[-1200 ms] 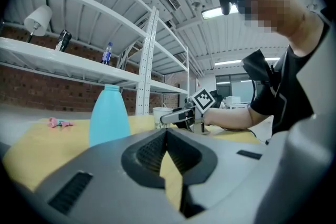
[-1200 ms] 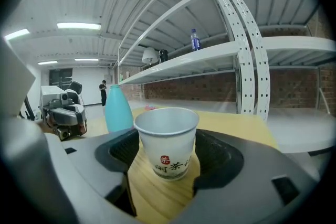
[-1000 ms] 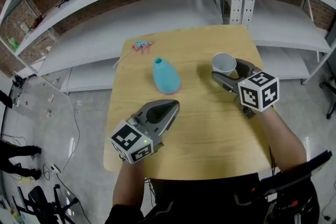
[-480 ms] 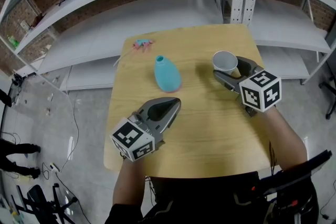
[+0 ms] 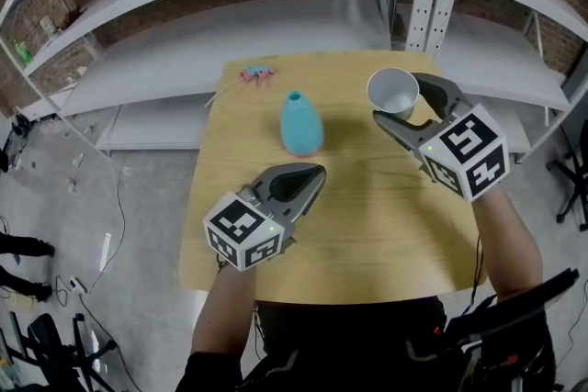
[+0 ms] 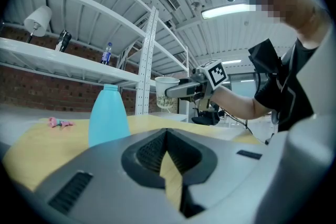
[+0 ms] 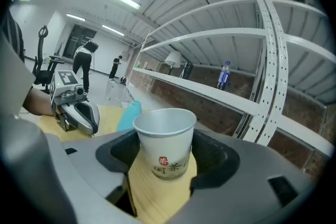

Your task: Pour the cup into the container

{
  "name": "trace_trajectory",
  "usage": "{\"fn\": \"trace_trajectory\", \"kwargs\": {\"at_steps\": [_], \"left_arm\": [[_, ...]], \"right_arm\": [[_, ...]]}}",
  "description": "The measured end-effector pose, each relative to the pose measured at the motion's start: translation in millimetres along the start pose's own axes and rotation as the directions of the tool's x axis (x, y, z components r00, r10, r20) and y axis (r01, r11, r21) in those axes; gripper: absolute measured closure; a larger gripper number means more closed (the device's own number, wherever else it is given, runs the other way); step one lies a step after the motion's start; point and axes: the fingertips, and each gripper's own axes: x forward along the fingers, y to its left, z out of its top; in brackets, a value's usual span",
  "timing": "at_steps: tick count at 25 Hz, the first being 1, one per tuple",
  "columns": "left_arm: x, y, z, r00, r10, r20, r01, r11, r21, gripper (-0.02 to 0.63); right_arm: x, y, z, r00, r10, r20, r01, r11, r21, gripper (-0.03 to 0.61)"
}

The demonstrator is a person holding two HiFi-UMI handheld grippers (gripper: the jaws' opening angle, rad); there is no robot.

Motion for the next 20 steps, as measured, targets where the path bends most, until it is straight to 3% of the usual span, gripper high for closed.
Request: {"fn": "trace_trajectory", "kwargs": {"at_steps": [11, 20], "left_arm": [[-2, -16, 1, 0.999, -0.041, 0.002, 0.041, 0.999, 0.008, 0.612], [-4, -17, -1, 0.999, -0.048, 0.004, 0.048, 0.999, 0.006, 0.612]], "right_arm": [[30, 21, 31, 0.997, 0.006, -0.075, -0.018, 0.988, -0.155, 0.265], [64, 33, 48, 0.991, -0.041, -0.13, -0.003, 0.946, -0.323, 0.265]]}}
